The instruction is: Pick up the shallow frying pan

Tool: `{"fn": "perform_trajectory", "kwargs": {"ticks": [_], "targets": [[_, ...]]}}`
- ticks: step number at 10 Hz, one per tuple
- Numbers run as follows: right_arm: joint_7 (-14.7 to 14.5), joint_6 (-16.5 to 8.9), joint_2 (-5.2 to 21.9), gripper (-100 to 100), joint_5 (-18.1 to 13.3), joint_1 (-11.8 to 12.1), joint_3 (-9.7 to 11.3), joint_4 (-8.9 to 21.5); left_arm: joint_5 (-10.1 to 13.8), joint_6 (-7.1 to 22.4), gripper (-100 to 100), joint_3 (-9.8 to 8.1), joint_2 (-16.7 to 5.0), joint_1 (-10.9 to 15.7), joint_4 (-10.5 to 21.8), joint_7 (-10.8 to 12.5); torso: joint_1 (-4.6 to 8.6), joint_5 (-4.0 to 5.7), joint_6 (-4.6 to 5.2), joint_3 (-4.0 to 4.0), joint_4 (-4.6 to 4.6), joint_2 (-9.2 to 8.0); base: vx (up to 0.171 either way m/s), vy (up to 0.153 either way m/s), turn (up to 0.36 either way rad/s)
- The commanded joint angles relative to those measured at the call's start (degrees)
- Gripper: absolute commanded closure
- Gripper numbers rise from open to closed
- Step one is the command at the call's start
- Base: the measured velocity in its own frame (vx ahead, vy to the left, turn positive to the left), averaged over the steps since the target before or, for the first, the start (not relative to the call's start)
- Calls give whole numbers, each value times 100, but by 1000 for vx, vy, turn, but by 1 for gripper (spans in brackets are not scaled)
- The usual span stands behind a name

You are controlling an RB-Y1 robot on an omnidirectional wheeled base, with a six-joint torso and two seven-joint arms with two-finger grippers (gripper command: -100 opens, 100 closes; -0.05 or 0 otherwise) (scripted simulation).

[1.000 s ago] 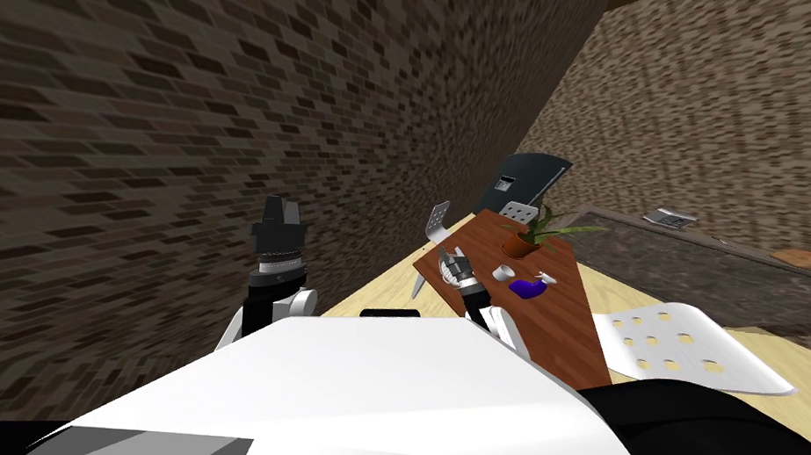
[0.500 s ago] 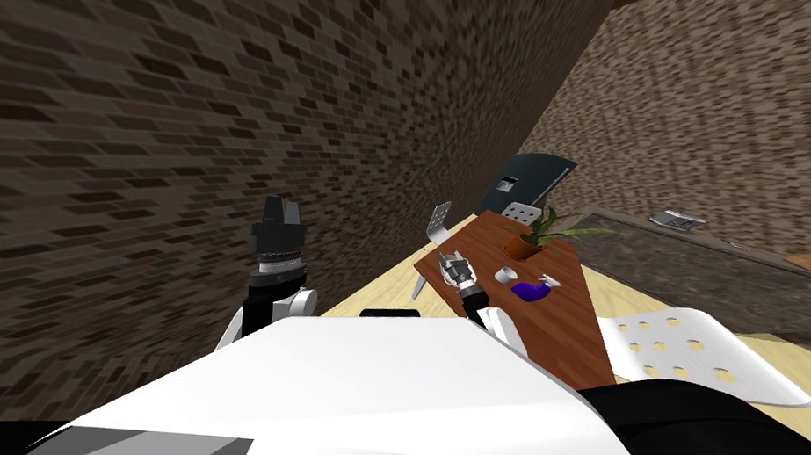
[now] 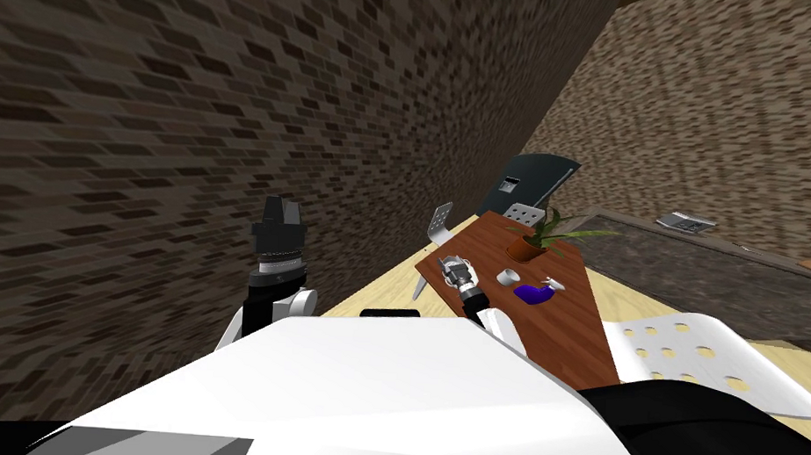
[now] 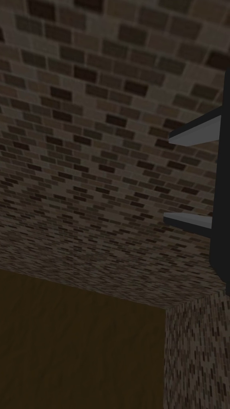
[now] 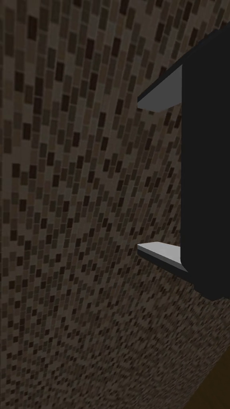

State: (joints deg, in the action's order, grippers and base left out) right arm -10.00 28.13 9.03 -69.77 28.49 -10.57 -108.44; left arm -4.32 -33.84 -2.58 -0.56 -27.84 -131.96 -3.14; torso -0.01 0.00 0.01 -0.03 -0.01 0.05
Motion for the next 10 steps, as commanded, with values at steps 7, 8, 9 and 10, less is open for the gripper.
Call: {"fn": "perform_trajectory", "kwargs": {"ticks": [7, 8, 9, 10], "targets": [[-272, 8, 71, -100, -1240, -31, -211, 475, 0, 0, 0, 0, 0, 0, 0, 0, 1, 0, 0, 0, 0, 1, 12, 2, 22], [-272, 8, 71, -100, -1325, -31, -211, 475, 0, 0, 0, 0, 0, 0, 0, 0, 1, 0, 1, 0, 0, 0, 6, 0, -6], [-364, 18, 90, -100, -1535, -47, -281, 636, 0, 0, 0, 0, 0, 0, 0, 0, 0, 0, 0, 1, 1, -3, 11, 2, 29], [-364, 18, 90, -100, -1697, -47, -281, 636, 0, 0, 0, 0, 0, 0, 0, 0, 0, 0, 0, 1, 1, -2, 11, 3, 22]]}}
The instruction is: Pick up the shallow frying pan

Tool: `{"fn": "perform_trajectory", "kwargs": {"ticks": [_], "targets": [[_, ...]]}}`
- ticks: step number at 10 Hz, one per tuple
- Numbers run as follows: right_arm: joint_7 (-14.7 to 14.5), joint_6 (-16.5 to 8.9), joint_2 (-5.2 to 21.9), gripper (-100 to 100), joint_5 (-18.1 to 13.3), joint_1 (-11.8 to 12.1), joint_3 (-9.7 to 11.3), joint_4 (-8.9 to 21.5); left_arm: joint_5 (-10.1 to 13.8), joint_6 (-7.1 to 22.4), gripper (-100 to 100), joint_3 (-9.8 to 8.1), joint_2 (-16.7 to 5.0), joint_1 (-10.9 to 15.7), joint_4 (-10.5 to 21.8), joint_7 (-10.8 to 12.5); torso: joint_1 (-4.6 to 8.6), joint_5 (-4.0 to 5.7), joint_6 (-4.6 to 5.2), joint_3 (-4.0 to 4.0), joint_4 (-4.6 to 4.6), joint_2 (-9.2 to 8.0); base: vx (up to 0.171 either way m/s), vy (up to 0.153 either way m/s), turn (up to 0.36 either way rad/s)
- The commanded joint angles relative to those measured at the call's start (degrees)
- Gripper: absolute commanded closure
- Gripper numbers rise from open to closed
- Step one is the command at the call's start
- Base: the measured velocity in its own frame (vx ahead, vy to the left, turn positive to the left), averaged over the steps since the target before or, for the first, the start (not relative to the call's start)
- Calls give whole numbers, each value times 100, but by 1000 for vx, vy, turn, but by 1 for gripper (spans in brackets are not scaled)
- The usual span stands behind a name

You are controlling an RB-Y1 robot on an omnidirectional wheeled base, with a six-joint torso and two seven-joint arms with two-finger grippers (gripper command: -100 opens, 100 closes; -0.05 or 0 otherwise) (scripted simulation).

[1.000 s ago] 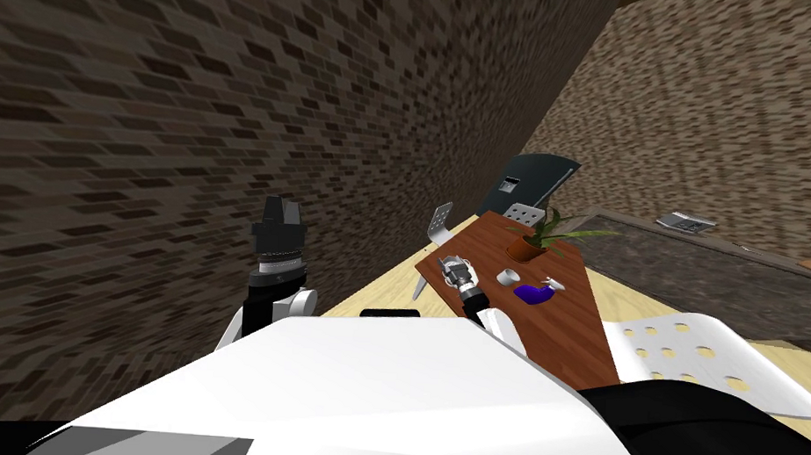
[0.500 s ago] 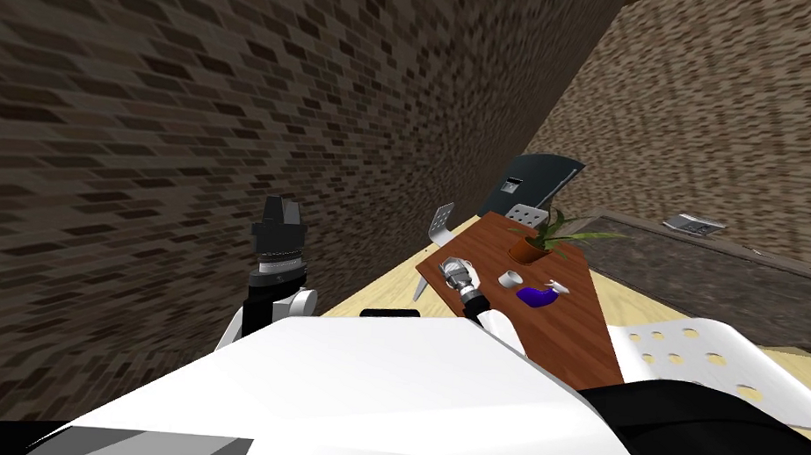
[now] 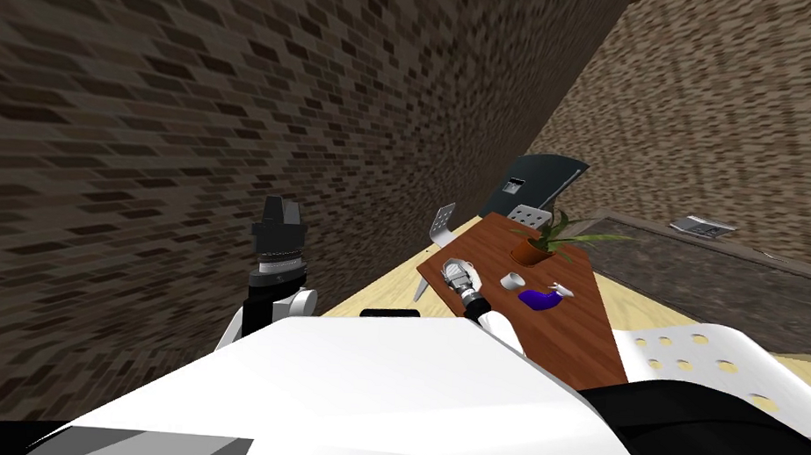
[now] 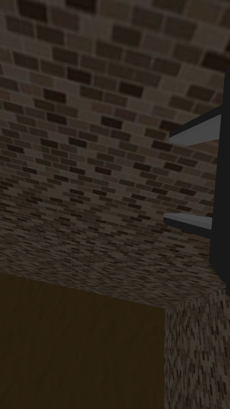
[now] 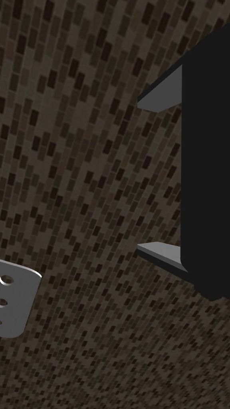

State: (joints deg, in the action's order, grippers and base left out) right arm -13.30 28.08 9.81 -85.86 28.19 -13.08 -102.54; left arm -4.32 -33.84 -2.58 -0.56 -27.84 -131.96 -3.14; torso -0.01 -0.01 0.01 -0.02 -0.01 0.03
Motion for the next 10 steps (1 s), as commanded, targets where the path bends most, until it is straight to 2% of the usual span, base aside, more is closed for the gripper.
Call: {"fn": "perform_trajectory", "kwargs": {"ticks": [1, 3, 4, 5, 6, 7, 8, 9, 10], "targets": [[-122, 33, 33, -100, -286, -32, -97, 203, 0, 0, 0, 0, 0, 0, 0, 0, 0, 0, 0, 0, 0, 0, 14, 5, 34], [-122, 33, 33, -100, -448, -32, -97, 203, 0, 0, 0, 0, 0, 0, 0, 0, -1, 0, 0, 0, 0, 0, 6, 2, 7], [-207, 42, 51, -100, -680, -47, -162, 355, 0, 0, 0, 0, 0, 0, 0, 0, 0, 0, 0, 1, 0, -1, 8, 4, 30], [-207, 42, 51, -100, -793, -47, -162, 355, 0, 0, 0, 0, 0, 0, 0, 0, 0, 0, 0, 1, 0, -1, 8, 2, 18], [-288, 50, 70, -100, -934, -61, -223, 502, 0, 0, 0, 0, 0, 0, 0, 0, 0, 0, 0, 1, 0, -1, 12, 3, 29], [-288, 50, 70, -100, -1107, -61, -223, 502, 0, 0, 0, 0, 0, 0, 0, 0, 1, 0, 0, 0, 0, 1, 12, 1, 16], [-288, 50, 70, -100, -1123, -61, -223, 502, 0, 0, 0, 0, 0, 0, 0, 0, 1, 0, 0, 0, 0, 0, 5, 0, -3], [-365, 59, 87, -100, -1356, -73, -281, 643, 0, 0, 0, 0, 0, 0, 0, 0, 0, 0, 0, 1, 0, -1, 8, 2, 29], [-365, 59, 87, -100, -1435, -73, -281, 643, 0, 0, 0, 0, 0, 0, 0, 0, 0, 0, 0, 1, 0, -1, 8, 3, 16]]}}
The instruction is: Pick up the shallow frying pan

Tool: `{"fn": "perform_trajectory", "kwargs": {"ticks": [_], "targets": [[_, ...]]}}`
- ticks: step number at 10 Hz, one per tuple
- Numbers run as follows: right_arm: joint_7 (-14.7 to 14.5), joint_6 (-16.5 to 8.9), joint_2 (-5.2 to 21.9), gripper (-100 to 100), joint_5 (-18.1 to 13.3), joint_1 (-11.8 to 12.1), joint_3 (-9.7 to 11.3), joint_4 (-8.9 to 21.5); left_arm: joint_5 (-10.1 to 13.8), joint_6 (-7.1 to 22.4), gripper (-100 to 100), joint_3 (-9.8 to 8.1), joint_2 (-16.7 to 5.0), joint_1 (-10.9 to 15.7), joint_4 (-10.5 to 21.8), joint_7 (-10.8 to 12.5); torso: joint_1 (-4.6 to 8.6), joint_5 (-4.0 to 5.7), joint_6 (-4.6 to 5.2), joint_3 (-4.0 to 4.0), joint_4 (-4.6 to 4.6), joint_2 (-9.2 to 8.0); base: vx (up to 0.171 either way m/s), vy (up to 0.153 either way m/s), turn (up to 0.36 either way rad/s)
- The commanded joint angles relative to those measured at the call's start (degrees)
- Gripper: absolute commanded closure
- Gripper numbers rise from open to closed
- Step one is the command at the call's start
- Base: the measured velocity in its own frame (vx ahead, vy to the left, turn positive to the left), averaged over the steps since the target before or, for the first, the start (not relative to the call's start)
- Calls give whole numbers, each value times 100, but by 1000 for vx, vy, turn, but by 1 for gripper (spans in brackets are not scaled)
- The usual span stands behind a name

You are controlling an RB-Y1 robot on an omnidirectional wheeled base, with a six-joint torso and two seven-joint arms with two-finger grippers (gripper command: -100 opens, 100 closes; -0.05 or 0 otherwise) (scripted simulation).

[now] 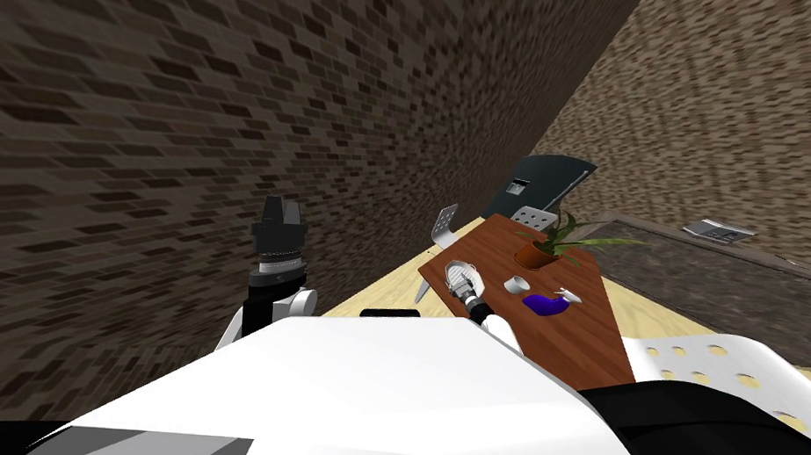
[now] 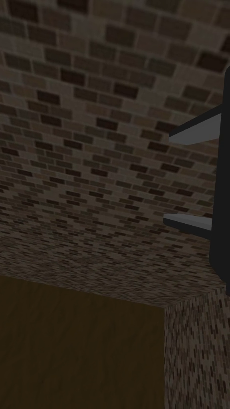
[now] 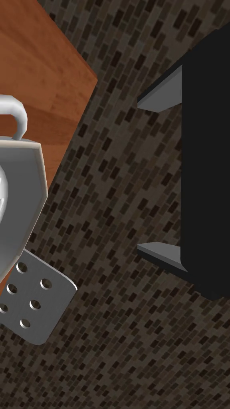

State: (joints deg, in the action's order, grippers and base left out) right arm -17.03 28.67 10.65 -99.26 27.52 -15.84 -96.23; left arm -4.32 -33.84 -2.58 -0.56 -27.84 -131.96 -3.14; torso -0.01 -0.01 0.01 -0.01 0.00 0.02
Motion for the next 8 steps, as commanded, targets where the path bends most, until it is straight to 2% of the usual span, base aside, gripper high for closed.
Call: {"fn": "perform_trajectory", "kwargs": {"ticks": [1, 2, 4, 5, 8], "targets": [[-64, 9, 18, -100, -286, -17, -58, 146, 0, 0, 0, 0, 0, 0, 0, 0, 0, 0, 0, 0, 0, 0, 11, 3, 25], [-64, 9, 18, -100, -389, -17, -58, 146, 0, 0, 0, 0, 0, 0, 0, 0, 1, 0, 0, 0, 0, 1, 10, 1, 14], [-192, 24, 45, -100, -805, -32, -151, 390, 0, 0, 0, 0, 0, 0, 0, 0, -1, 0, 0, 0, 0, 1, 13, 3, 29], [-192, 24, 45, -100, -909, -32, -151, 390, 0, 0, 0, 0, 0, 0, 0, 0, 1, 0, 0, -1, -1, 2, 11, 1, 9], [-338, 43, 69, -100, -1459, -38, -252, 685, 0, 0, 0, 0, 0, 0, 0, 0, 1, 0, 0, -1, 0, 1, 13, 0, 24]]}}
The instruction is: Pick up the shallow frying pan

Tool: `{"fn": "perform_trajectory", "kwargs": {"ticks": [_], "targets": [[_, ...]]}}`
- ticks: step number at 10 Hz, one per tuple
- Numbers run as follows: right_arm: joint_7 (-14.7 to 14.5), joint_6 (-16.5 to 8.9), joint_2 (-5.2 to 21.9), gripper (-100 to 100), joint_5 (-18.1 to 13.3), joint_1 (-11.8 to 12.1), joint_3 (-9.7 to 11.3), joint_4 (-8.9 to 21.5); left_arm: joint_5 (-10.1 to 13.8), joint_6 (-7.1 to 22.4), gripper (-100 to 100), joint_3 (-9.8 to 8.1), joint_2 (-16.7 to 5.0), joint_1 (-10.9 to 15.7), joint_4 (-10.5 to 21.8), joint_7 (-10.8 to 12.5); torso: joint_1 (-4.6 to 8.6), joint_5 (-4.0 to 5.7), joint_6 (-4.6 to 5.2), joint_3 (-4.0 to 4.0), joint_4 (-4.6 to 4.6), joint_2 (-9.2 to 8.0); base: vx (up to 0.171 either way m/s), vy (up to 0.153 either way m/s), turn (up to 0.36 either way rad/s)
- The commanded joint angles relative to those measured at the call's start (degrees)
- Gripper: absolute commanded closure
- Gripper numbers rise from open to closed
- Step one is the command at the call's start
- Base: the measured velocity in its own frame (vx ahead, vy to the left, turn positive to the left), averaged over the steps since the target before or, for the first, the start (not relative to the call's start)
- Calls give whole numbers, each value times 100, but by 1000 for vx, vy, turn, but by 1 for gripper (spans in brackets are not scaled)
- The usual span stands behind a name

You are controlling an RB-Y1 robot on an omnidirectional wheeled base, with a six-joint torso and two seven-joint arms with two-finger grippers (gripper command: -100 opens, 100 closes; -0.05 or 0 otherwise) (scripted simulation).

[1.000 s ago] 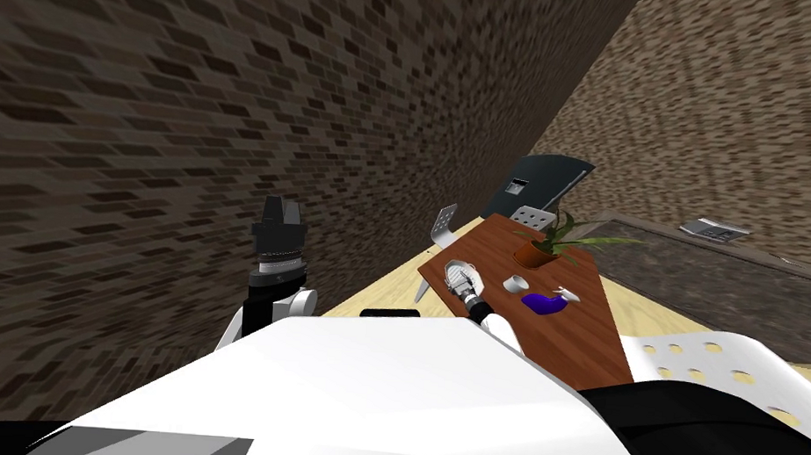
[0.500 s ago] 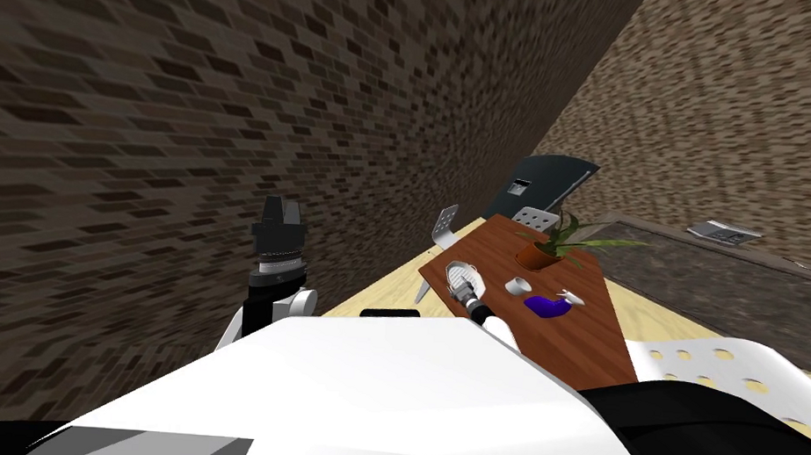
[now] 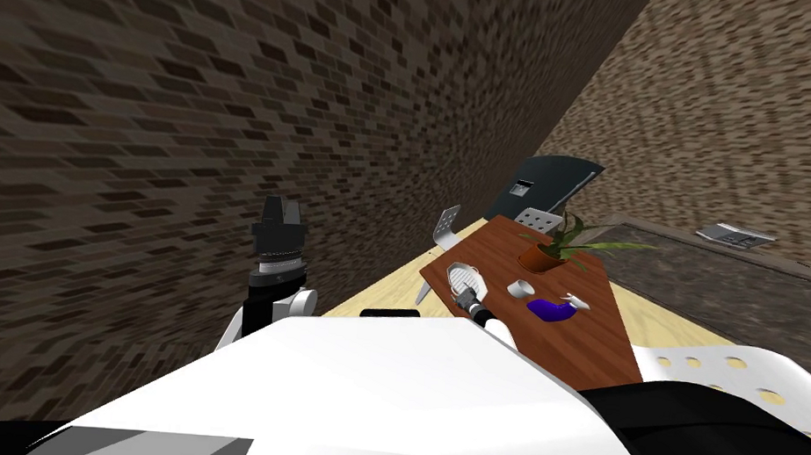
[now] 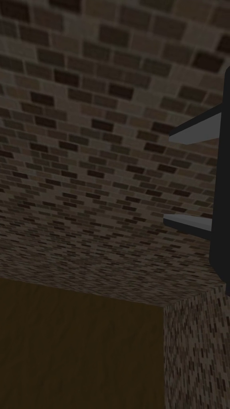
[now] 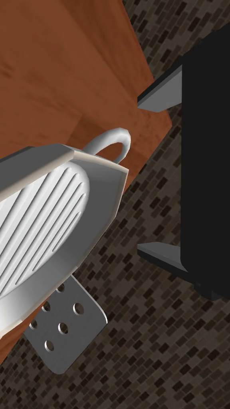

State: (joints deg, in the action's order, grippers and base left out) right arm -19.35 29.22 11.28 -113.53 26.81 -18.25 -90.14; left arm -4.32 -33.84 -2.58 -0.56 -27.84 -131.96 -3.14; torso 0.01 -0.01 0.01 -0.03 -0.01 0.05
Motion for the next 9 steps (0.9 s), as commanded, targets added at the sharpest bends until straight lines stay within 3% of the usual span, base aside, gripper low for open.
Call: {"fn": "perform_trajectory", "kwargs": {"ticks": [1, 3, 4, 5, 6, 8, 9], "targets": [[-140, -6, 10, -100, -212, 38, -32, 153, 0, 0, 0, 0, 0, 0, 0, 0, 0, 0, 0, 0, 0, 0, 15, -4, 19], [-195, 8, 6, -100, -432, 69, -56, 308, 0, 0, 0, 0, 0, 0, 0, 0, 1, 0, 1, 1, 0, -1, 14, -10, 14], [-149, 6, -10, -100, -396, 59, -47, 233, 0, 0, 0, 0, 0, 0, 0, 0, 3, 1, 1, 0, 0, -1, 8, -8, 3], [-154, 6, -12, 0, -412, 61, -48, 242, 0, 0, 0, 0, 0, 0, 0, 0, 1, 0, 0, 1, 1, -2, 0, 0, 0], [-376, -281, 79, -100, -124, 245, 48, 281, 0, 0, 0, 0, 0, 0, 0, 0, -1, 0, 0, 3, 1, -4, -87, -57, 368], [-376, -530, 79, -100, 201, 245, 48, 281, 0, 1, 0, 0, -1, 2, 1, 0, 32, 6, -4, 25, 10, -43, -87, -77, 355], [-376, -530, 79, -100, 341, 245, 48, 281, 0, 0, 0, 0, -1, 1, 1, 0, 22, 5, -1, 19, 8, -31, -10, -3, 52]]}}
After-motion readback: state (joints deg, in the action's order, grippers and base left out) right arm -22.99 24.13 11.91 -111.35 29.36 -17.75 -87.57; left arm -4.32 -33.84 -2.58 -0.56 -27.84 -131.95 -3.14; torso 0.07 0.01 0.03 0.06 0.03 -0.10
